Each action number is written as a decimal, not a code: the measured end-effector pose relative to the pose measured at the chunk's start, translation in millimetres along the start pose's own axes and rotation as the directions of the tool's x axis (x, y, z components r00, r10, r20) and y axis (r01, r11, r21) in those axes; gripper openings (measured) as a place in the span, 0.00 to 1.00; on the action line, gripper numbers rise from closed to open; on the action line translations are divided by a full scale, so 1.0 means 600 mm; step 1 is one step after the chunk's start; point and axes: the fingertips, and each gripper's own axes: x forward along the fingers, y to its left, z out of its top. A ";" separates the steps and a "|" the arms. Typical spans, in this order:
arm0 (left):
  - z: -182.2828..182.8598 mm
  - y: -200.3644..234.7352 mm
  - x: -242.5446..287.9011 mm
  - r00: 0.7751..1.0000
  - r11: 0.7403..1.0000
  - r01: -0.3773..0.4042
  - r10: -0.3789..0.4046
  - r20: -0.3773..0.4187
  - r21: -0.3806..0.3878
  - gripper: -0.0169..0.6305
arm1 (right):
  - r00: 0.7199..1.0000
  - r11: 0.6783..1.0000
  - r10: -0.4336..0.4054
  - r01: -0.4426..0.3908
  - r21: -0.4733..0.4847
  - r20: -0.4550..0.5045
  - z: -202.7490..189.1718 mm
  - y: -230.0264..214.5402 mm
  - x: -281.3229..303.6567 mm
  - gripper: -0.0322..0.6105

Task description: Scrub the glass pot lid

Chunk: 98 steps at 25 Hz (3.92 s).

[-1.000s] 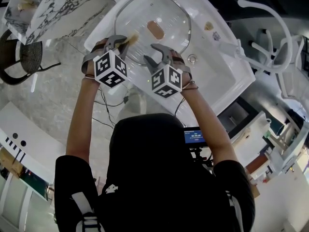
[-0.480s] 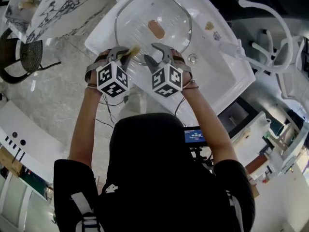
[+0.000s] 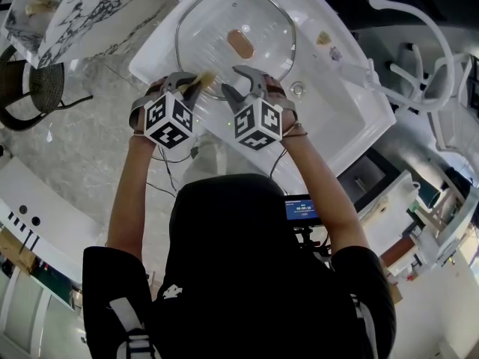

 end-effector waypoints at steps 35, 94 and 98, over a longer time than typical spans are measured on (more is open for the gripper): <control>0.080 0.161 0.008 0.989 0.991 -0.108 0.115 0.092 -0.079 0.06 | 1.000 1.000 -0.001 0.001 0.004 -0.021 -0.002 -0.001 0.002 0.33; 0.136 -0.101 -0.563 0.618 0.899 -0.310 0.438 0.652 -0.310 0.06 | 0.747 0.815 -0.537 0.339 0.471 0.392 0.265 0.108 -0.496 0.05; 0.154 -0.115 -0.607 0.572 0.892 -0.327 0.450 0.686 -0.312 0.06 | 0.704 0.811 -0.561 0.361 0.460 0.437 0.288 0.115 -0.541 0.05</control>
